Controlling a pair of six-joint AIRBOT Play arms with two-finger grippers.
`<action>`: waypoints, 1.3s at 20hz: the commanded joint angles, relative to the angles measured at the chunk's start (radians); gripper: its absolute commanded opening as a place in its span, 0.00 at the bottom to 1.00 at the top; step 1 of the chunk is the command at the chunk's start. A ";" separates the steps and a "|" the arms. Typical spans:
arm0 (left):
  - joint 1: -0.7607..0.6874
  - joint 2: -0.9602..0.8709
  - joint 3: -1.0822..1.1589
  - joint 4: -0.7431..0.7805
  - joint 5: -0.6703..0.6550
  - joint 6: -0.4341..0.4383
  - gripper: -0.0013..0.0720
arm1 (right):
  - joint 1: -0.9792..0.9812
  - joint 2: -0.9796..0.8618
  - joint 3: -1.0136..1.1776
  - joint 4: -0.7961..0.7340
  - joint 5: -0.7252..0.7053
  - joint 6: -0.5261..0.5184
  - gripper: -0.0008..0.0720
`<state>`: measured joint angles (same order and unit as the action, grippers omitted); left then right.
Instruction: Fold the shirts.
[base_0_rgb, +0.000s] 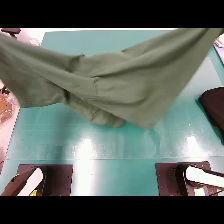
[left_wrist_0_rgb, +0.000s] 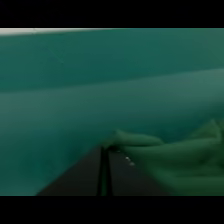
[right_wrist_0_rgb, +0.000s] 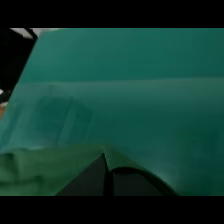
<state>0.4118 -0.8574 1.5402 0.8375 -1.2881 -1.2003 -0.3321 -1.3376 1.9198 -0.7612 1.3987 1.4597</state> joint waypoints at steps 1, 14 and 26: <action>0.000 0.000 -0.375 -0.008 0.073 0.005 0.06 | 0.060 -0.231 0.004 0.001 0.116 -0.023 0.04; 0.000 -0.003 -0.790 -0.113 0.451 0.168 0.06 | 0.153 -0.583 0.005 0.002 -0.003 -0.105 0.91; 0.000 -0.003 -0.790 -0.113 0.445 0.188 0.06 | 0.177 -0.203 -0.211 -0.383 0.056 0.096 0.57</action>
<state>0.4122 -0.8597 0.7502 0.7250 -0.8410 -1.0145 -0.1791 -1.6405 1.8374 -1.0740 1.4754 1.5150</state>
